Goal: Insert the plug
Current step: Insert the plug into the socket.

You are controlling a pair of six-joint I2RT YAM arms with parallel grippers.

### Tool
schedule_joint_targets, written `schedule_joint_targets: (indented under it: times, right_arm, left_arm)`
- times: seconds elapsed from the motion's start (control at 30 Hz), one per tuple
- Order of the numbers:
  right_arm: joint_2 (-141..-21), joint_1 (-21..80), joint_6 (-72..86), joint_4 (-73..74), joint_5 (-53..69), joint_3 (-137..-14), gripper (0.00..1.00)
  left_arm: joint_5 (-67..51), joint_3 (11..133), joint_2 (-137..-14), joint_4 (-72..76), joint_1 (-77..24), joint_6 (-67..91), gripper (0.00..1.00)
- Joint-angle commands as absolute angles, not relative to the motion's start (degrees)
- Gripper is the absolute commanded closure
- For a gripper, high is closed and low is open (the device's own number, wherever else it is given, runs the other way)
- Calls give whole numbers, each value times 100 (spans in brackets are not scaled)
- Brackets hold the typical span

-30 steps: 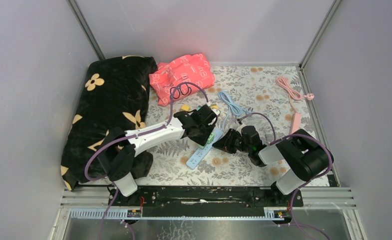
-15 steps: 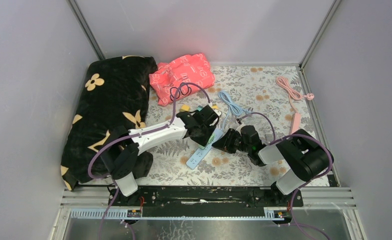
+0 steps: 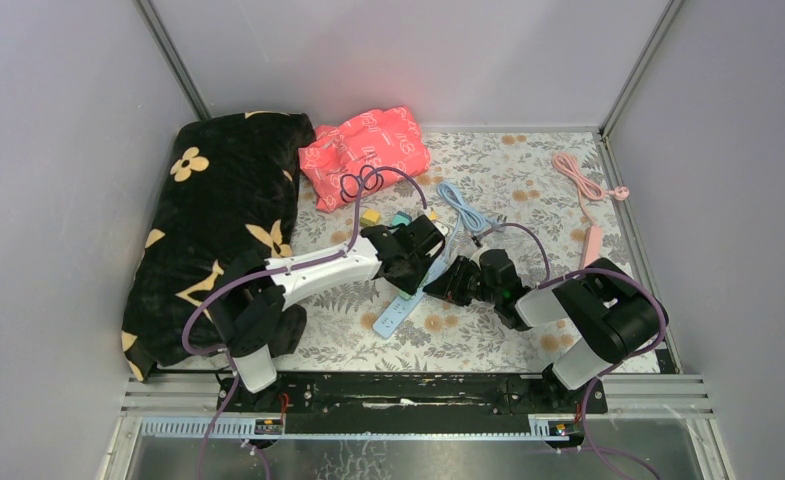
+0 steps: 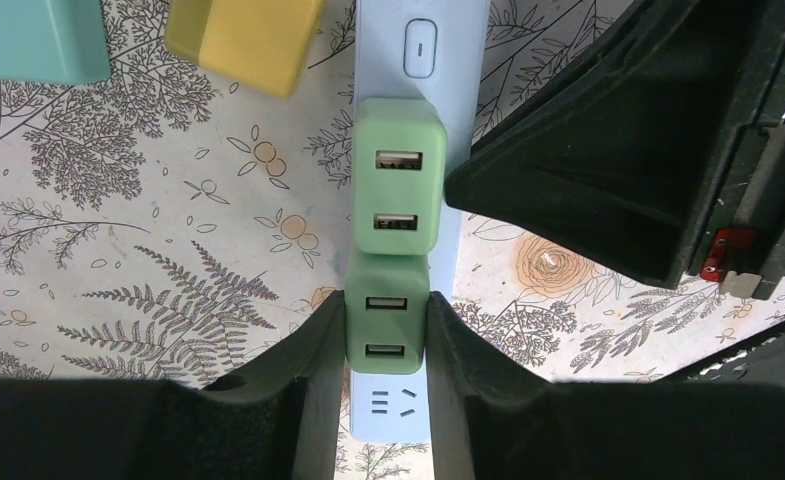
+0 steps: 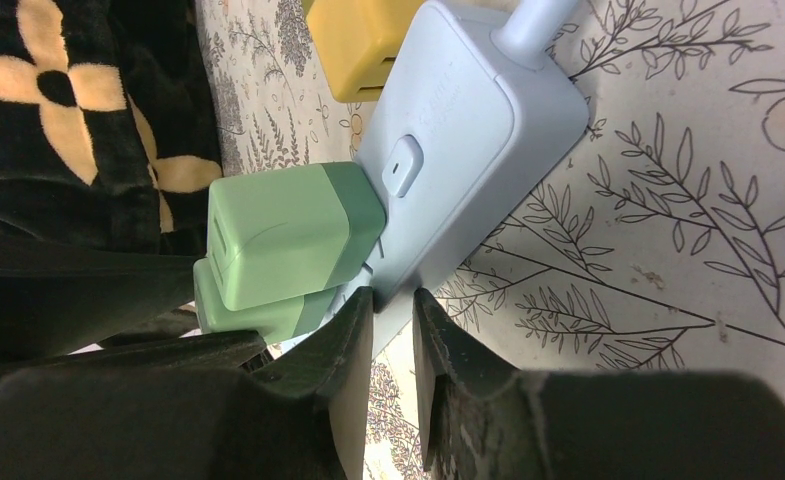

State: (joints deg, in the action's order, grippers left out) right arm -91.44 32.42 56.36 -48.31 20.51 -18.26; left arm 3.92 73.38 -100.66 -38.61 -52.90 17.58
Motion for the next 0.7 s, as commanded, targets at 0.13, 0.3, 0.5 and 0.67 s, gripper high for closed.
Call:
schedule_joint_targets:
  times: [0.13, 0.3, 0.5, 0.67]
  right_arm:
    - [-9289, 3392, 5399, -4331, 1690, -2060, 74]
    - [-9285, 3427, 5347, -4210, 1652, -2122, 74]
    - [-9272, 3455, 5326, -4157, 1626, -2144, 75]
    - [-9249, 3472, 5332, -4171, 1635, -2138, 75]
  left_arm:
    - [353, 7132, -10507, -3855, -5449, 1907, 100]
    - [395, 6991, -10471, -3759, -5460, 1932, 100]
    - [417, 6795, -10425, -3672, -5379, 1947, 100]
    - [365, 6594, -10386, -3612, -5195, 1962, 100]
